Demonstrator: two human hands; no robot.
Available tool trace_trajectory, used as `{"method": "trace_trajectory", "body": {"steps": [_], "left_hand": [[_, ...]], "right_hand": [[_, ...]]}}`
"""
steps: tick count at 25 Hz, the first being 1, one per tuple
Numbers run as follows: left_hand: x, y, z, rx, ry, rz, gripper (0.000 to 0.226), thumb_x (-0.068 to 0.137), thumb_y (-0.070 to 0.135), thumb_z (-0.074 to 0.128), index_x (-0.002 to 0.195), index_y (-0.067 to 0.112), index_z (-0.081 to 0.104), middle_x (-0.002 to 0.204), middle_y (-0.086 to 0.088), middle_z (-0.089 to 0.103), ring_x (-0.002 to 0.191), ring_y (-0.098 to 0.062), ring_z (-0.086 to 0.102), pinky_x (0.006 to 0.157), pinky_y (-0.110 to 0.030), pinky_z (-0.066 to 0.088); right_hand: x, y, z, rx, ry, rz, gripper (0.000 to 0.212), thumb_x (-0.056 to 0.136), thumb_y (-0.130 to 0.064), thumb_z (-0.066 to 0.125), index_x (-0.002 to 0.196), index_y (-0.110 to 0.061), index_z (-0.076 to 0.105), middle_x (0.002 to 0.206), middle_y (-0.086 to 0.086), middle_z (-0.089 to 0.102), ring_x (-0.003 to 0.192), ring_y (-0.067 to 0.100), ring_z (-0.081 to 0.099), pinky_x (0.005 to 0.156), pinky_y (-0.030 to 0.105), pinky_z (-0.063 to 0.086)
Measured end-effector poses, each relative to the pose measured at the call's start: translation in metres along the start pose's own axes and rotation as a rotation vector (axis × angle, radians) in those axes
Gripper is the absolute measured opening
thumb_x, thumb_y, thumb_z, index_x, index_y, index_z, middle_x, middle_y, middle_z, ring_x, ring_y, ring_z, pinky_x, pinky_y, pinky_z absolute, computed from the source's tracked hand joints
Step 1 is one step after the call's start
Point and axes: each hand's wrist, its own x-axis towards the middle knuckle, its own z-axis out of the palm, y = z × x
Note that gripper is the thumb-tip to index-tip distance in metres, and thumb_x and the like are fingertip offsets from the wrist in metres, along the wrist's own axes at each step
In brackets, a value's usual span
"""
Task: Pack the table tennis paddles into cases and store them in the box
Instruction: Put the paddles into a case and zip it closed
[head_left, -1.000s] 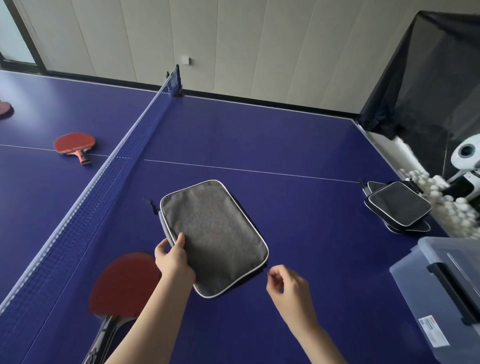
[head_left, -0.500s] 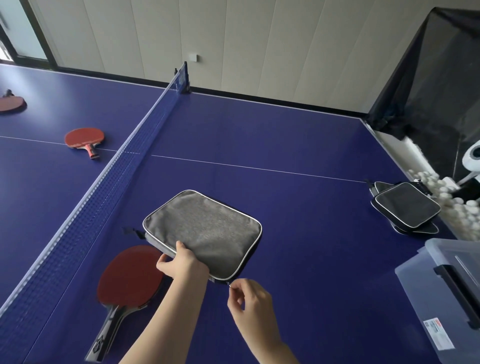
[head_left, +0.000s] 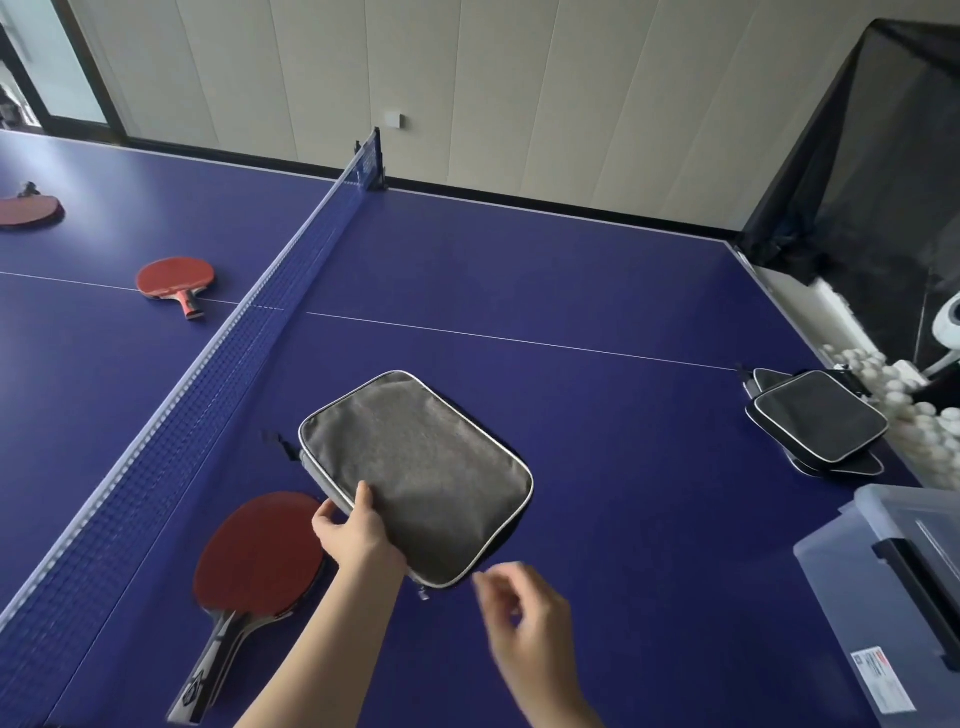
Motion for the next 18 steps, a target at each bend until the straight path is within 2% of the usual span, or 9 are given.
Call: {"method": "trace_trajectory", "body": {"steps": [2,4,6,8,10,12,15,17,18], "left_hand": [[0.010,-0.001,-0.014,0.080,-0.143,-0.006,0.046,0.087,0.021,0.069,0.128,0.014,0.049,0.127,-0.015,0.057,0.096,-0.024,0.055,0.093,-0.045,0.049],[0.011,-0.002,-0.026,0.132,-0.303,-0.036,0.043,0.088,0.020,0.068,0.126,0.015,0.050,0.114,-0.014,0.062,0.089,-0.025,0.059,0.086,-0.047,0.051],[0.006,-0.005,-0.032,0.185,-0.431,-0.075,0.039,0.088,0.020,0.067,0.124,0.016,0.052,0.099,-0.010,0.066,0.082,-0.024,0.061,0.083,-0.046,0.052],[0.001,-0.009,-0.033,0.209,-0.527,-0.121,0.037,0.088,0.020,0.067,0.122,0.016,0.054,0.095,-0.010,0.068,0.082,-0.026,0.062,0.084,-0.047,0.052],[-0.002,-0.012,-0.031,0.204,-0.589,-0.154,0.035,0.088,0.021,0.067,0.120,0.016,0.055,0.096,-0.011,0.068,0.083,-0.026,0.063,0.081,-0.045,0.053],[-0.005,-0.012,-0.027,0.207,-0.613,-0.148,0.035,0.088,0.022,0.067,0.120,0.016,0.056,0.095,-0.010,0.069,0.082,-0.025,0.064,0.074,-0.040,0.055],[-0.011,-0.013,-0.020,0.317,-0.578,-0.049,0.043,0.087,0.026,0.068,0.125,0.015,0.053,0.103,-0.009,0.065,0.087,-0.023,0.064,0.076,-0.039,0.054],[-0.016,-0.013,-0.015,0.510,-0.524,0.114,0.056,0.085,0.031,0.070,0.134,0.019,0.045,0.120,-0.007,0.056,0.106,-0.026,0.058,0.091,-0.044,0.050],[-0.023,-0.014,-0.012,0.606,-0.530,0.199,0.061,0.085,0.034,0.070,0.137,0.022,0.042,0.128,-0.003,0.049,0.115,-0.024,0.052,0.095,-0.043,0.048]], "right_hand": [[0.013,0.017,-0.021,0.069,0.183,0.196,0.016,0.087,-0.020,0.066,0.077,-0.031,0.060,0.071,-0.013,0.066,0.064,0.000,0.061,0.056,0.012,0.045],[0.033,0.032,-0.040,0.135,0.190,0.442,0.017,0.090,-0.017,0.062,0.089,-0.034,0.062,0.086,-0.011,0.070,0.081,0.005,0.065,0.067,0.013,0.048],[0.052,0.041,-0.052,0.204,-0.005,0.645,0.013,0.094,-0.023,0.057,0.103,-0.026,0.065,0.106,-0.004,0.069,0.097,0.007,0.063,0.084,0.020,0.049],[0.063,0.042,-0.057,0.354,-0.255,0.756,0.021,0.097,-0.029,0.051,0.106,-0.024,0.070,0.111,-0.006,0.070,0.106,0.009,0.063,0.090,0.027,0.049],[0.067,0.037,-0.058,0.538,-0.428,0.794,0.031,0.100,-0.033,0.043,0.101,-0.027,0.074,0.107,-0.007,0.073,0.105,0.009,0.066,0.085,0.026,0.051],[0.065,0.033,-0.057,0.668,-0.471,0.836,0.037,0.101,-0.036,0.038,0.102,-0.026,0.074,0.106,-0.002,0.074,0.101,0.012,0.068,0.081,0.027,0.054],[0.064,0.029,-0.053,0.645,-0.318,0.809,0.036,0.101,-0.025,0.039,0.095,-0.011,0.072,0.096,0.006,0.074,0.087,0.018,0.069,0.074,0.032,0.054],[0.065,0.026,-0.049,0.487,-0.182,0.710,0.033,0.100,-0.020,0.043,0.079,-0.002,0.062,0.074,0.004,0.063,0.070,0.017,0.055,0.064,0.032,0.043],[0.065,0.024,-0.047,0.390,-0.129,0.634,0.034,0.099,-0.019,0.046,0.070,-0.005,0.055,0.063,-0.001,0.054,0.063,0.012,0.046,0.059,0.030,0.037]]}}
